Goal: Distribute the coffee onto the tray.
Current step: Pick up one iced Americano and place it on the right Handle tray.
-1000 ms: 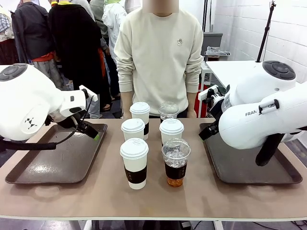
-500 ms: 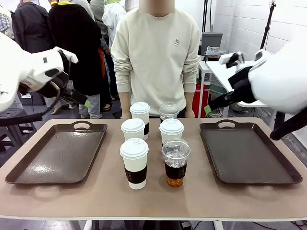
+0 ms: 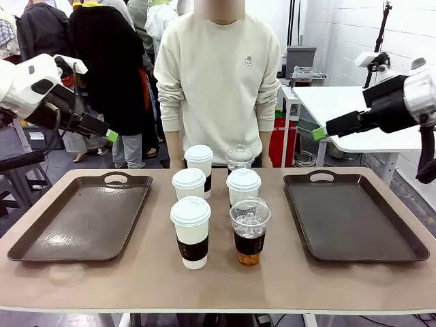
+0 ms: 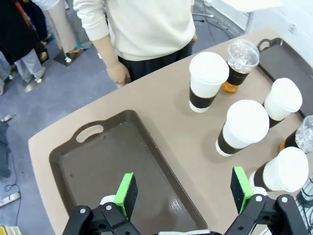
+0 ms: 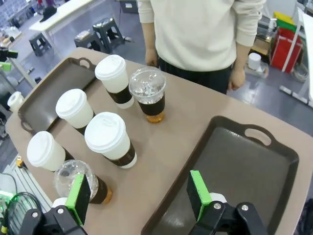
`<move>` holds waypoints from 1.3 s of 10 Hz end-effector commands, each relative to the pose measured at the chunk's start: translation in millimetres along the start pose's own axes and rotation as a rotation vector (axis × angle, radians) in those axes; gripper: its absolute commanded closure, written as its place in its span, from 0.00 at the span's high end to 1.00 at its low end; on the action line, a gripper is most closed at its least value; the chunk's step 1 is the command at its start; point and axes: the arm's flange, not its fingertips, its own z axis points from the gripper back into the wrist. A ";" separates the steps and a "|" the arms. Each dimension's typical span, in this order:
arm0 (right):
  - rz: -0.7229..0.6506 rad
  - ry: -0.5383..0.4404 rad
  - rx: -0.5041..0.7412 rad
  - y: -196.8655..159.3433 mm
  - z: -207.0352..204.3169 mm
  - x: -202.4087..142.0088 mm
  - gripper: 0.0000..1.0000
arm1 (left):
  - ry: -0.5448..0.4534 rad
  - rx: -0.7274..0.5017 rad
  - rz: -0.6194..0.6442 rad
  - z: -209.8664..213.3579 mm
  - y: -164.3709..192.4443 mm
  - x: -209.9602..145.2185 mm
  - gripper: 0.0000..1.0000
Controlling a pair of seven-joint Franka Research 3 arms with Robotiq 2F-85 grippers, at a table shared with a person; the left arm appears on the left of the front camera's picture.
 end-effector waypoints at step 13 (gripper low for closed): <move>0.109 -0.017 0.044 -48.1 -14.0 17.4 1.00 | 0.018 -0.052 0.005 -3.5 9.4 -6.7 1.00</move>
